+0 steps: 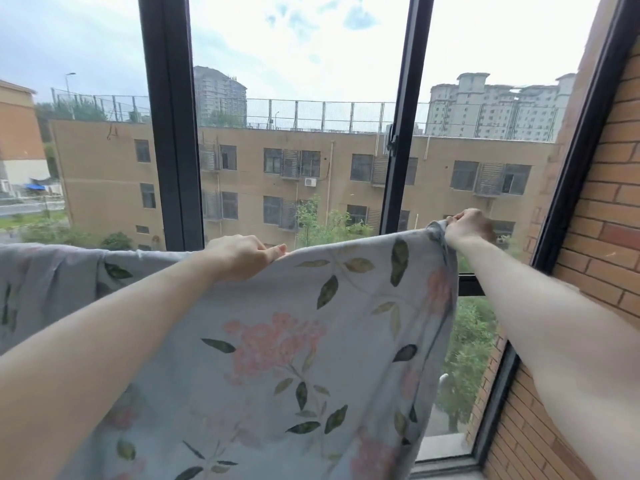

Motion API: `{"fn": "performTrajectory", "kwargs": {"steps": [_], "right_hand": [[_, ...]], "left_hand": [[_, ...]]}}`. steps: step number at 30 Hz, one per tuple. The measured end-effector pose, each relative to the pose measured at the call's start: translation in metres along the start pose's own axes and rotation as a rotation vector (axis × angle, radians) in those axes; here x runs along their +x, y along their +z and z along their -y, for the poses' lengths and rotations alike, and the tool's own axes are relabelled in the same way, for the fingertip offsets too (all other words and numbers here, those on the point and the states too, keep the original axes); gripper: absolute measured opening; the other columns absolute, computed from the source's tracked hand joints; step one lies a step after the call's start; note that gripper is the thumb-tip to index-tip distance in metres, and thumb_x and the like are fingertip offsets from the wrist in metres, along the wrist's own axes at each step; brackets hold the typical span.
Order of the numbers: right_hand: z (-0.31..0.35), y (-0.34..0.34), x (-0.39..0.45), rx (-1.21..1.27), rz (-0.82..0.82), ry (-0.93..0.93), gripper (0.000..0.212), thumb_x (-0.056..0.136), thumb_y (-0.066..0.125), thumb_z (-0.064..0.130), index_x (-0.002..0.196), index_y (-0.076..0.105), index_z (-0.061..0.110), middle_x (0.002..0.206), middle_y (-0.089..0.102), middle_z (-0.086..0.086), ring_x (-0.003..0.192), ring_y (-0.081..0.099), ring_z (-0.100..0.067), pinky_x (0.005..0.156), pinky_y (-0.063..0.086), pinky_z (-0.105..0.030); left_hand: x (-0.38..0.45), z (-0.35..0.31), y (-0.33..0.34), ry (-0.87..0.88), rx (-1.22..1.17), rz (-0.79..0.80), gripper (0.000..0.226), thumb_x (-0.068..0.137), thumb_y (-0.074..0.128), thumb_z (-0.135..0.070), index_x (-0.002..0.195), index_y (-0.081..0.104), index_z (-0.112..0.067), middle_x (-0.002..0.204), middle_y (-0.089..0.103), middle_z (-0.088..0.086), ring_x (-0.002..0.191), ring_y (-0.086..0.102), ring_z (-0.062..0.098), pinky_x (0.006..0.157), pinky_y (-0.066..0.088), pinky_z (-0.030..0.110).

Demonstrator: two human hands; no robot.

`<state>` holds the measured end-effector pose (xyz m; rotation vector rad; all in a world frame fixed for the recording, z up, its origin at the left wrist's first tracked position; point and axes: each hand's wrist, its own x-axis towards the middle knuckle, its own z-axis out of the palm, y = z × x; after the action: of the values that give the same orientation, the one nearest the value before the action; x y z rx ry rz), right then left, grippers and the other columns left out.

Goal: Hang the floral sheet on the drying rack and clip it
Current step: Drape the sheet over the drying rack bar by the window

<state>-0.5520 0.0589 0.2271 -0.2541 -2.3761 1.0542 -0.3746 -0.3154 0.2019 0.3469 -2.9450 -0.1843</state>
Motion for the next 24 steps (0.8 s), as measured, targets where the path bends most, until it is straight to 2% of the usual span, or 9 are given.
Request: {"fn": "performTrajectory", "kwargs": {"steps": [3, 6, 8, 11, 13, 15, 16, 21, 24], "right_hand": [[-0.006, 0.013, -0.008, -0.074, 0.138, 0.029, 0.035, 0.094, 0.072, 0.031, 0.114, 0.074, 0.002, 0.124, 0.071, -0.018, 0.112, 0.068, -0.036, 0.092, 0.053, -0.036], [0.001, 0.017, -0.030, 0.027, 0.220, -0.065, 0.023, 0.098, 0.068, 0.032, 0.107, 0.077, 0.013, 0.117, 0.073, -0.009, 0.110, 0.065, -0.029, 0.093, 0.050, -0.033], [0.005, 0.018, -0.051, 0.093, 0.236, -0.171, 0.019, 0.098, 0.066, 0.036, 0.102, 0.075, 0.020, 0.107, 0.073, -0.001, 0.101, 0.064, -0.022, 0.089, 0.051, -0.032], [0.000, 0.021, -0.079, 0.144, 0.171, -0.335, 0.017, 0.096, 0.064, 0.037, 0.096, 0.076, 0.024, 0.092, 0.071, 0.008, 0.091, 0.064, -0.014, 0.081, 0.051, -0.029], [-0.011, 0.023, -0.088, 0.162, 0.154, -0.369, 0.031, 0.099, 0.058, 0.039, 0.078, 0.071, 0.021, 0.077, 0.068, 0.007, 0.080, 0.063, -0.017, 0.072, 0.049, -0.030], [-0.021, 0.023, -0.091, 0.162, 0.174, -0.343, 0.053, 0.102, 0.049, 0.045, 0.057, 0.050, 0.017, 0.057, 0.056, 0.002, 0.062, 0.055, -0.023, 0.060, 0.039, -0.034], [-0.025, 0.022, -0.090, 0.152, 0.183, -0.326, 0.058, 0.103, 0.046, 0.047, 0.054, 0.041, 0.016, 0.052, 0.049, -0.001, 0.056, 0.049, -0.024, 0.057, 0.034, -0.035], [-0.016, 0.011, -0.081, 0.030, 0.295, -0.238, 0.053, 0.099, 0.045, 0.037, 0.050, 0.036, 0.019, 0.054, 0.044, -0.004, 0.056, 0.042, -0.025, 0.057, 0.030, -0.035], [0.007, 0.008, -0.083, -0.047, 0.343, -0.268, 0.047, 0.098, 0.045, 0.036, 0.054, 0.042, 0.018, 0.061, 0.054, -0.005, 0.060, 0.047, -0.024, 0.058, 0.034, -0.034]], "left_hand": [[0.000, -0.005, 0.000, 0.008, 0.014, -0.009, 0.072, 0.099, 0.017, -0.078, 0.111, 0.072, -0.033, 0.114, 0.069, 0.001, 0.104, 0.061, 0.026, 0.091, 0.048, 0.037], [0.002, -0.003, 0.000, -0.003, 0.016, -0.005, 0.067, 0.101, 0.017, -0.075, 0.089, 0.066, -0.030, 0.106, 0.068, 0.002, 0.099, 0.061, 0.025, 0.087, 0.046, 0.038], [0.004, 0.001, 0.001, -0.013, 0.016, -0.005, 0.066, 0.101, 0.017, -0.074, 0.091, 0.065, -0.030, 0.109, 0.067, 0.002, 0.102, 0.060, 0.026, 0.089, 0.046, 0.038], [0.006, 0.004, 0.002, -0.027, 0.017, -0.012, 0.068, 0.100, 0.015, -0.075, 0.090, 0.064, -0.029, 0.110, 0.066, 0.002, 0.101, 0.061, 0.026, 0.089, 0.046, 0.039], [0.006, 0.003, 0.002, -0.030, 0.021, -0.014, 0.069, 0.099, 0.013, -0.076, 0.093, 0.065, -0.030, 0.111, 0.066, 0.002, 0.102, 0.061, 0.027, 0.092, 0.047, 0.040], [0.006, 0.000, 0.003, -0.025, 0.024, -0.011, 0.072, 0.099, 0.012, -0.076, 0.100, 0.067, -0.030, 0.113, 0.067, 0.003, 0.104, 0.061, 0.028, 0.094, 0.048, 0.041], [0.006, -0.002, 0.003, -0.022, 0.029, -0.010, 0.073, 0.100, 0.012, -0.075, 0.104, 0.068, -0.029, 0.114, 0.067, 0.003, 0.104, 0.061, 0.028, 0.095, 0.049, 0.041], [0.007, -0.005, 0.005, -0.016, 0.053, -0.019, 0.074, 0.099, 0.011, -0.076, 0.109, 0.066, -0.028, 0.115, 0.067, 0.003, 0.109, 0.059, 0.028, 0.094, 0.047, 0.039], [0.007, -0.003, 0.004, -0.019, 0.049, -0.008, 0.075, 0.099, 0.011, -0.076, 0.111, 0.066, -0.027, 0.118, 0.066, 0.003, 0.110, 0.059, 0.028, 0.096, 0.047, 0.040]]}}
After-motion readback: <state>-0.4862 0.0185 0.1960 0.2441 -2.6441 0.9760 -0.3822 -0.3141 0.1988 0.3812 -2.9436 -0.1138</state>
